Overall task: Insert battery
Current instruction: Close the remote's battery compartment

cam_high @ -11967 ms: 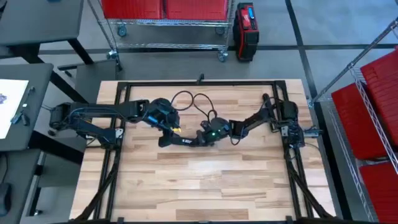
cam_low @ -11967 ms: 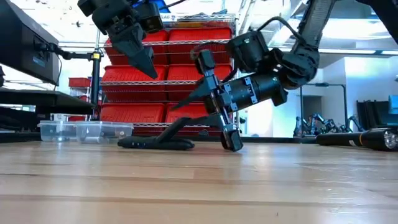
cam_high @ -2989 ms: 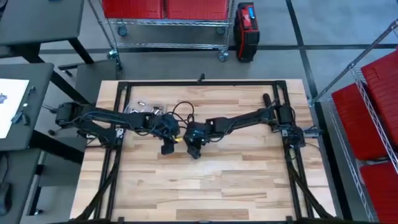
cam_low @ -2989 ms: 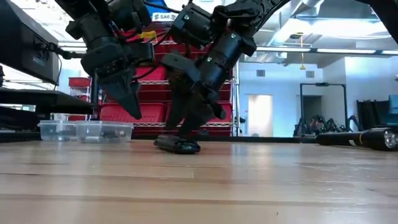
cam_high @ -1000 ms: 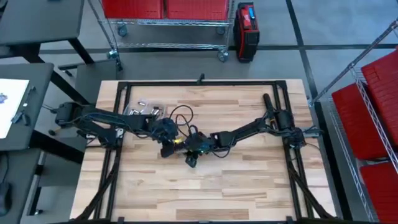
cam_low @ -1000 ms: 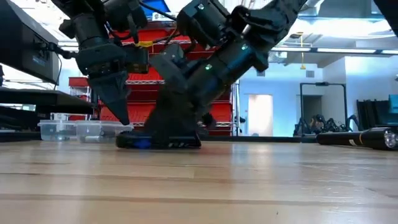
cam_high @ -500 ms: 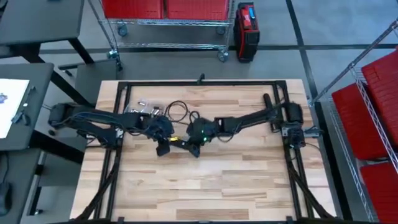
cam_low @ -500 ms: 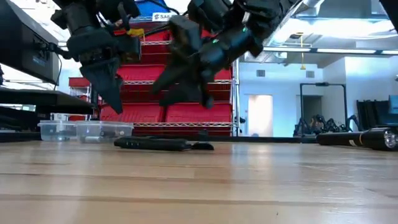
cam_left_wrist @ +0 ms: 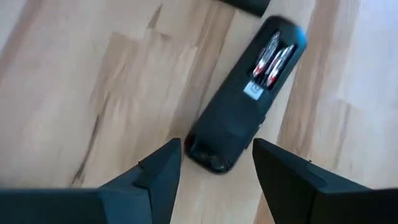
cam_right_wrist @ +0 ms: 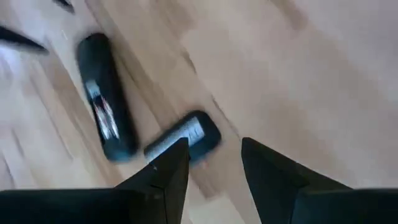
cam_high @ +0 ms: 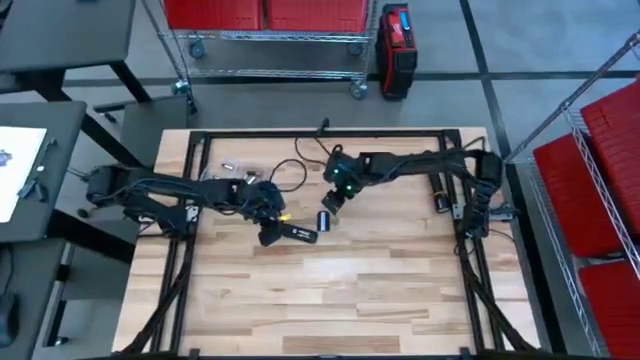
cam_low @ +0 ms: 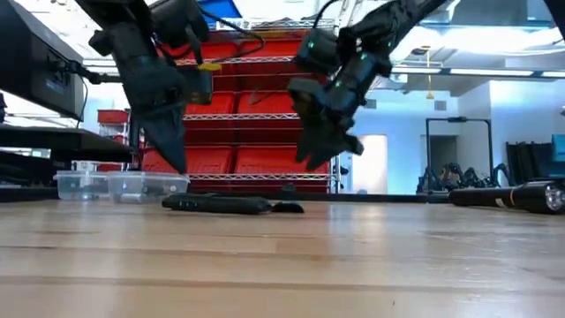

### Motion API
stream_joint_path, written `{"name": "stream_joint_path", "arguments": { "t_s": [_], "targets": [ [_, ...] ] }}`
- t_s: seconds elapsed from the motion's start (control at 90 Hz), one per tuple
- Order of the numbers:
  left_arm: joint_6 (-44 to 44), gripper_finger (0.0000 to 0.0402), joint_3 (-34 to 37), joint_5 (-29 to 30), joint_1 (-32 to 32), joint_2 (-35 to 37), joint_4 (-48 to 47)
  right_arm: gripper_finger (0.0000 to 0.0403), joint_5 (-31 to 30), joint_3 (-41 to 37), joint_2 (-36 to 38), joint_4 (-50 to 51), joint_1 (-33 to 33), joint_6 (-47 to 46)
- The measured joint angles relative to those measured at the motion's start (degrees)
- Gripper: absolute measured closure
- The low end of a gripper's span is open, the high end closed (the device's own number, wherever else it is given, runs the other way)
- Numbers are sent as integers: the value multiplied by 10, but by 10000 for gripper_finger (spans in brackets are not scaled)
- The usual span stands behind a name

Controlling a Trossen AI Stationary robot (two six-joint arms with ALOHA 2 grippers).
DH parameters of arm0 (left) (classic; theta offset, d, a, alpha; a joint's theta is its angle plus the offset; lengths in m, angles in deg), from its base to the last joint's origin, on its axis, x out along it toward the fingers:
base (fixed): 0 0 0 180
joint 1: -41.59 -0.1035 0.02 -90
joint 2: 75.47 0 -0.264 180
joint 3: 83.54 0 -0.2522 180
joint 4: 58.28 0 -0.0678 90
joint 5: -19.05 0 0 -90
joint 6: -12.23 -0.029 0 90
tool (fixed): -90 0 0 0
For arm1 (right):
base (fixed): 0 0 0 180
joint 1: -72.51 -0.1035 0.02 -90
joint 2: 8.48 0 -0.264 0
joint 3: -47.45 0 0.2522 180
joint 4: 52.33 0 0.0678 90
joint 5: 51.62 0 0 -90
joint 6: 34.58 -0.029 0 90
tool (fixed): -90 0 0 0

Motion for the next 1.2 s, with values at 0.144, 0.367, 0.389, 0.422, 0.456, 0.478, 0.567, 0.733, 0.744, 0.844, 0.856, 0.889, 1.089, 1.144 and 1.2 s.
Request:
{"name": "stream_joint_path", "arguments": {
  "t_s": [0.144,0.367,0.389,0.422,0.456,0.478,0.567,0.733,0.744,0.844,0.856,0.889,1.089,1.144,1.2],
  "targets": [
    [15,222,0,0,0,3,-27,237,15,-6,-2,2,-30,45],
    [7,222,0,0,-4,50,-56,170,-94,-4,-9,-27,-126,162],
    [6,222,0,0,-5,56,-58,166,-113,-4,-13,-33,-135,178],
    [2,222,0,0,-6,63,-61,161,-143,-4,-20,-42,-149,197],
    [0,222,0,0,-8,69,-61,159,-176,-5,-26,-52,-164,209],
    [-2,222,0,0,-9,73,-61,158,-197,-5,-32,-59,-172,215],
    [-11,222,0,0,-14,83,-63,158,-262,-5,-52,-96,-205,246],
    [-32,222,0,-1,-20,92,-68,158,-414,-5,-93,-109,-243,263],
    [-34,222,0,-1,-20,92,-68,158,-417,-5,-95,-109,-243,263],
    [-46,222,0,-1,-20,93,-78,158,-445,-4,-115,-121,-243,265],
    [-47,222,0,-1,-20,93,-79,158,-450,-3,-117,-122,-243,265],
    [-52,222,0,-1,-20,92,-83,158,-470,-2,-123,-125,-242,266],
    [-62,222,0,-1,-20,93,-104,159,-501,-2,-133,-126,-225,314],
    [-67,222,0,-1,-20,92,-107,161,-502,-2,-133,-122,-218,318],
    [-68,222,0,-1,-20,93,-106,167,-502,-2,-134,-118,-211,319]
  ]
}}
